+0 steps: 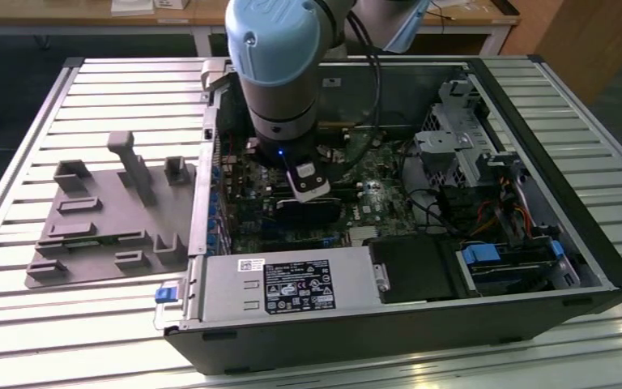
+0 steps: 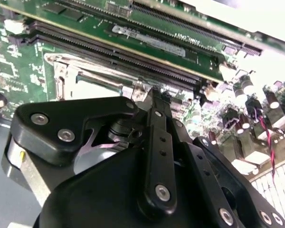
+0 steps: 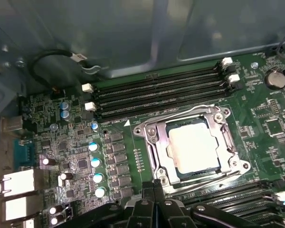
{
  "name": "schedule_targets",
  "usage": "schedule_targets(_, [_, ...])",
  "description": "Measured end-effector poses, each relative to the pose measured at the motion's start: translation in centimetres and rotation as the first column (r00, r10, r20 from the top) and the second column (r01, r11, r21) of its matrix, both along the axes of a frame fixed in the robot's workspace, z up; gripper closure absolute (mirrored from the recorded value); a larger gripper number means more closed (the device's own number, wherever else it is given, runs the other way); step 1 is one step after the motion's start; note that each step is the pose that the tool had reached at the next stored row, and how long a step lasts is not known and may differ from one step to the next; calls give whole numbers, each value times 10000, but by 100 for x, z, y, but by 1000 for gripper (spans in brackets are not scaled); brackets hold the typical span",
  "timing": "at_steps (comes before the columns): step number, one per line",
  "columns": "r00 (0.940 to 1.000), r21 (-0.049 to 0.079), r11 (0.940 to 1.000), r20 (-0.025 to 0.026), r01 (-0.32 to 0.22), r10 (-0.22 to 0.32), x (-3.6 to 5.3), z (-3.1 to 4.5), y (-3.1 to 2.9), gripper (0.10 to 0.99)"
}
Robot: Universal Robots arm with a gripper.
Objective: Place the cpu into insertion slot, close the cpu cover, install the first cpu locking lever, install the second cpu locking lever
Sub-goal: 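Install the second cpu locking lever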
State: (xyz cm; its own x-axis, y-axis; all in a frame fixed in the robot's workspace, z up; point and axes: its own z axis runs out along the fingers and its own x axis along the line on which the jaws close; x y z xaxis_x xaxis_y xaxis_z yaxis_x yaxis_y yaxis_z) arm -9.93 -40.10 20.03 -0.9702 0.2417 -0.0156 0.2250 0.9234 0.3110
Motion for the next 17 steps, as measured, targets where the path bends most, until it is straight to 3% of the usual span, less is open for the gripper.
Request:
schedule_targets(7, [10000, -5, 10000, 0, -1, 1, 0, 89, 1, 984])
schedule_targets(13, [9999, -314, 9994, 2, 153, -153, 32, 96, 3, 984])
schedule_targets(17, [9997, -362, 9990, 2, 256, -256, 96, 96, 11, 984])
